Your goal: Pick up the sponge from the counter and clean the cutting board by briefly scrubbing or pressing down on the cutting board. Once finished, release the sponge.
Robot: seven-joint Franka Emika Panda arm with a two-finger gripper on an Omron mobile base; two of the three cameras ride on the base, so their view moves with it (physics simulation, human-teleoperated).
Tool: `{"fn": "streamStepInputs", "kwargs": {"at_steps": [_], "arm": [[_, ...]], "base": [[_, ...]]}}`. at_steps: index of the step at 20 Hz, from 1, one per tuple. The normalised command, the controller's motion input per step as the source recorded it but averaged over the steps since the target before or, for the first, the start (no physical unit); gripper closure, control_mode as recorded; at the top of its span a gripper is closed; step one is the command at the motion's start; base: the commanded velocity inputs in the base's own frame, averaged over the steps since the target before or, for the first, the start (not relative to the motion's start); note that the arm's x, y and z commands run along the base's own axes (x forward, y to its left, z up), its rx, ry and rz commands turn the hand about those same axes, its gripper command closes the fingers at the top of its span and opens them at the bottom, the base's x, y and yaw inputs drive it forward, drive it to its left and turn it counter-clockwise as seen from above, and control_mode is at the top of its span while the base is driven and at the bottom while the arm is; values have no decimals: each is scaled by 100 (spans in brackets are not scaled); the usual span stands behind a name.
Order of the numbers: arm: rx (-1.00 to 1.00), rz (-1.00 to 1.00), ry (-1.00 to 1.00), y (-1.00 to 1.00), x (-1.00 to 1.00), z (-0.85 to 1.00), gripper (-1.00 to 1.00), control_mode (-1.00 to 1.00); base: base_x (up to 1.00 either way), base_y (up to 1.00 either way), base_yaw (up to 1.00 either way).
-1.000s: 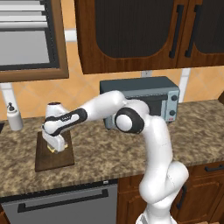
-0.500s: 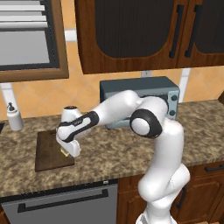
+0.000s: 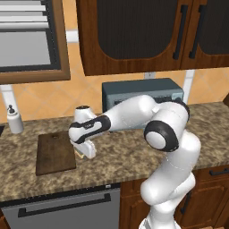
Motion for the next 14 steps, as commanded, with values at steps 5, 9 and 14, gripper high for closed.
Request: {"fn": "streamStepInputs", "kwargs": {"at_steps": [5,9,14], "arm": [[-14,0,0,-39,-13,14,100,-100],[2,0,0,-41,0,0,-100,-100],[13,0,-8,-39,-10,-1,-100,-100]], "base": [[0,0,0],[0,0,0],[0,0,0]]}}
